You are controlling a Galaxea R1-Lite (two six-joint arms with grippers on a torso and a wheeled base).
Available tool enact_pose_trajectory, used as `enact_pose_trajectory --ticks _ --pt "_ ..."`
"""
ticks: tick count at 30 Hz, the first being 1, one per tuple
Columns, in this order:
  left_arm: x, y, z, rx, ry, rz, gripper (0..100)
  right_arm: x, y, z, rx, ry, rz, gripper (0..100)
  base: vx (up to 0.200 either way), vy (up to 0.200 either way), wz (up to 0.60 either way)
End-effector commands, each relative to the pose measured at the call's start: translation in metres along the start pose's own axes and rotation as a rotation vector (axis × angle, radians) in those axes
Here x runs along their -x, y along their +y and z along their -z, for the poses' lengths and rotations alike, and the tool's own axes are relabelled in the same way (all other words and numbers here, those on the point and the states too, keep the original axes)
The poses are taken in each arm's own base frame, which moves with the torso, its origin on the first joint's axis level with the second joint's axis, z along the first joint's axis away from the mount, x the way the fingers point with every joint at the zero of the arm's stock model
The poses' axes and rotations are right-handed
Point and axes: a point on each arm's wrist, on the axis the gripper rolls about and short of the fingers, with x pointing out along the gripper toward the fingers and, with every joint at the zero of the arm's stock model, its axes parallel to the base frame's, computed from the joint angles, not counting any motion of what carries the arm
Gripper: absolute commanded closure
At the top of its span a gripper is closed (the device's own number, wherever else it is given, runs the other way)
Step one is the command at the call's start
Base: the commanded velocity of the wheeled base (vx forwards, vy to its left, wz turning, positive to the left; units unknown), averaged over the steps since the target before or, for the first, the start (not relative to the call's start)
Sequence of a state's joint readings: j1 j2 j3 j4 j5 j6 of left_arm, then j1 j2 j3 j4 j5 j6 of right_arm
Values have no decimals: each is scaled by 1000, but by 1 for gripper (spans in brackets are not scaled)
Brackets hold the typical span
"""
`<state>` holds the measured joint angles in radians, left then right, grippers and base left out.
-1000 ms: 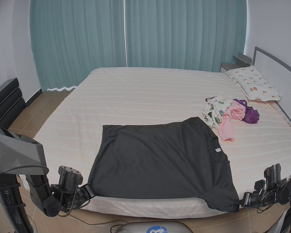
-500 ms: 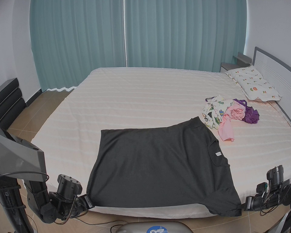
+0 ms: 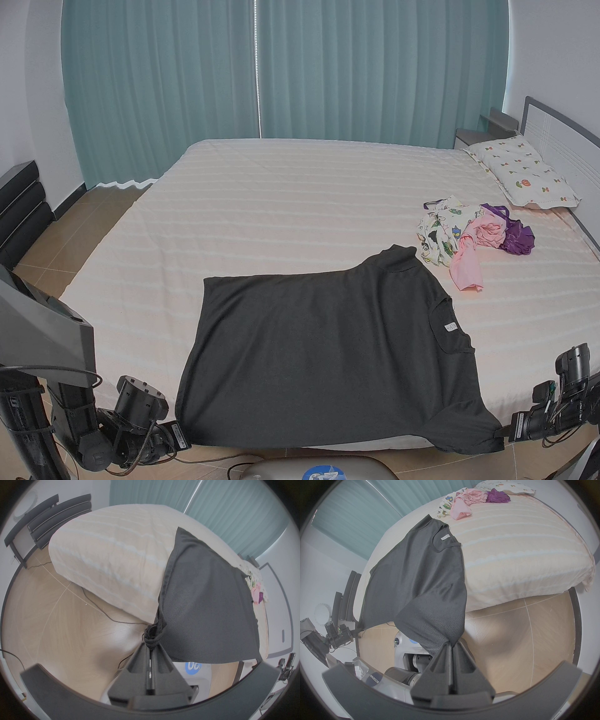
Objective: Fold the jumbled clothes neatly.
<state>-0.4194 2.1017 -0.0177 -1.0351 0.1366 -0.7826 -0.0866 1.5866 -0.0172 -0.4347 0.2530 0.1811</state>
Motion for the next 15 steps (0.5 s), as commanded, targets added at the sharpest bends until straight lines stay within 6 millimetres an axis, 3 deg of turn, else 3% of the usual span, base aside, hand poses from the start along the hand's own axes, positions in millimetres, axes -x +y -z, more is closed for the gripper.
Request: enact_pose_trajectory --ticks 1,6,7,13,15 --pt "5 -1 0 -4 -18 17 100 1 1 -4 0 -20 -11 100 0 0 0" --pt "5 -12 -19 42 -132 107 100 0 5 -23 11 -75 -26 100 0 0 0" --pt "6 -17 -31 66 -190 147 100 1 7 -34 11 -108 -36 100 0 0 0" --pt "4 -29 -47 87 -255 198 100 3 14 -56 -20 -172 -61 100 0 0 0" --pt "4 -40 -61 110 -306 250 100 2 18 -70 -12 -202 -74 100 0 0 0"
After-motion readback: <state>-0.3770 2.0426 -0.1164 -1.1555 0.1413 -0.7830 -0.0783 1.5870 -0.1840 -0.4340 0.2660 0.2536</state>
